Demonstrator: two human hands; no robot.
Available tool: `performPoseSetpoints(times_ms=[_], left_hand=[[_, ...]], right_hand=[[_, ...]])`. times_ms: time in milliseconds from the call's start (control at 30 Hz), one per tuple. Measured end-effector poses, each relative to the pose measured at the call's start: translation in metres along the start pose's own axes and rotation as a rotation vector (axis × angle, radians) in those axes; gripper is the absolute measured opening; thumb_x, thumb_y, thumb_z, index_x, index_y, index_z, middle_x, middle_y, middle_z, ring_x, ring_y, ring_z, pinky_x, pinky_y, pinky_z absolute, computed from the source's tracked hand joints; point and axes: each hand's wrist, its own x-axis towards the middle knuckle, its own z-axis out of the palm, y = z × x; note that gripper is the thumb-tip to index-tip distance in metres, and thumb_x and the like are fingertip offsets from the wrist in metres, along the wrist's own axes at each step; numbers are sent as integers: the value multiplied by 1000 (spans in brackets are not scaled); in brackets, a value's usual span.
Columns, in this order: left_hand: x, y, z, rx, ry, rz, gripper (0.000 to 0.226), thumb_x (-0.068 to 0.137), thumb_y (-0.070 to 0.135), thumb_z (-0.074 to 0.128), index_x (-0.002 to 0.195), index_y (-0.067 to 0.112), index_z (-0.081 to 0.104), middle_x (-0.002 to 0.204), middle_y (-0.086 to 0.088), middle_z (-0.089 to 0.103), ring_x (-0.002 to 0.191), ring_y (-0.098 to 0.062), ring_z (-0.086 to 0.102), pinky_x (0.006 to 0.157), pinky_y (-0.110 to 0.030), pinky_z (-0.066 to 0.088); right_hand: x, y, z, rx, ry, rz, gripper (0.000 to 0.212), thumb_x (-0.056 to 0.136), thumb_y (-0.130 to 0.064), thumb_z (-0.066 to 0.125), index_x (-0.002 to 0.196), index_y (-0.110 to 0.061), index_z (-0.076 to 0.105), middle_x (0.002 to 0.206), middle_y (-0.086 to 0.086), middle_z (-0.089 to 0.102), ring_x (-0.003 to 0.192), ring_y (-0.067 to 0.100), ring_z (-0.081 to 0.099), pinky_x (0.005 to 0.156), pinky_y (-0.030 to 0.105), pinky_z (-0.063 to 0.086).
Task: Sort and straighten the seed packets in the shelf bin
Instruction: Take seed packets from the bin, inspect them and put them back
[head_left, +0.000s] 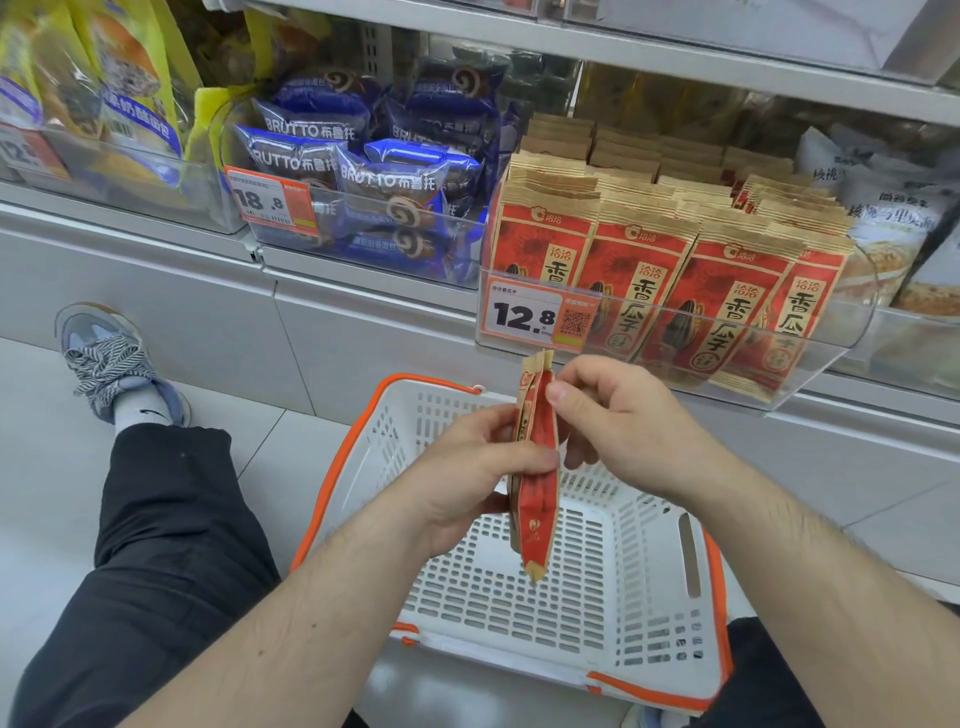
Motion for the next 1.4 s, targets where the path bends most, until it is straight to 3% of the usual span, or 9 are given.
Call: performPoseSetpoints(times_ms=[133, 233, 600, 667, 767, 933, 1067, 1267, 1400], left_hand=[[-1, 0, 3, -28, 3, 8, 26, 74, 39, 66, 87, 18, 74, 87, -7, 71, 73, -13, 62, 64, -33, 49], [2, -1, 1, -104, -2, 35, 33, 70, 46, 68, 79, 14, 68, 85, -14, 65, 77, -26, 57, 71, -41, 44], [3, -2, 1, -242, -100, 30, 36, 81, 43, 61, 73, 8, 66, 79, -18, 62, 88, -36, 44, 74, -39, 44], [4, -1, 1, -211, -28, 5, 36, 77, 45, 67, 79, 8, 67, 84, -17, 62, 91, -36, 46, 79, -43, 40], [4, 3, 3, -236, 151, -43, 37, 79, 42, 69, 97, 10, 67, 86, -10, 62, 80, -26, 56, 67, -36, 48], [3, 10, 0, -347, 355, -1, 20, 92, 34, 60, 91, 16, 68, 67, 3, 61, 71, -18, 58, 54, -34, 48], [3, 12, 1, -397, 407, 25, 24, 92, 32, 63, 72, 20, 66, 69, 3, 65, 75, -19, 60, 61, -43, 51], [2, 13, 1, -395, 402, 25, 17, 92, 33, 65, 84, 18, 66, 91, -3, 72, 91, -24, 63, 89, -63, 51], [0, 11, 2, -410, 381, 29, 18, 92, 31, 64, 81, 18, 66, 90, -4, 70, 92, -25, 63, 90, -67, 49]], right_hand=[[0, 1, 4, 59, -29, 13, 30, 102, -12, 48, 73, -12, 55, 54, -1, 64, 52, 16, 62, 59, 37, 50], [1, 2, 7, 216, -74, 55, 27, 102, -7, 45, 78, -2, 55, 59, 7, 63, 50, 22, 59, 59, 37, 46], [1, -1, 6, 379, -92, 48, 27, 102, -4, 43, 77, 0, 53, 56, 10, 60, 44, 22, 53, 53, 34, 41], [1, -1, 6, 340, -73, 43, 29, 103, -8, 45, 75, -3, 55, 57, 9, 60, 45, 21, 54, 52, 32, 43], [1, 1, 3, 143, -86, 49, 30, 100, -19, 52, 74, -6, 58, 58, 5, 63, 49, 18, 57, 53, 28, 44], [-3, 2, -4, -172, -407, 113, 34, 88, -32, 69, 69, -4, 64, 67, 10, 67, 57, 13, 63, 59, 29, 51], [-3, 2, 0, -262, -464, 73, 27, 84, -28, 75, 71, -5, 66, 71, 16, 66, 60, 14, 64, 67, 44, 59], [-4, 4, -3, -318, -516, 38, 26, 93, -14, 65, 67, -17, 65, 61, -2, 64, 62, 10, 67, 69, 41, 58], [-4, 5, -5, -328, -532, 23, 37, 94, -14, 64, 60, -28, 61, 59, -4, 64, 62, 8, 66, 66, 36, 55]])
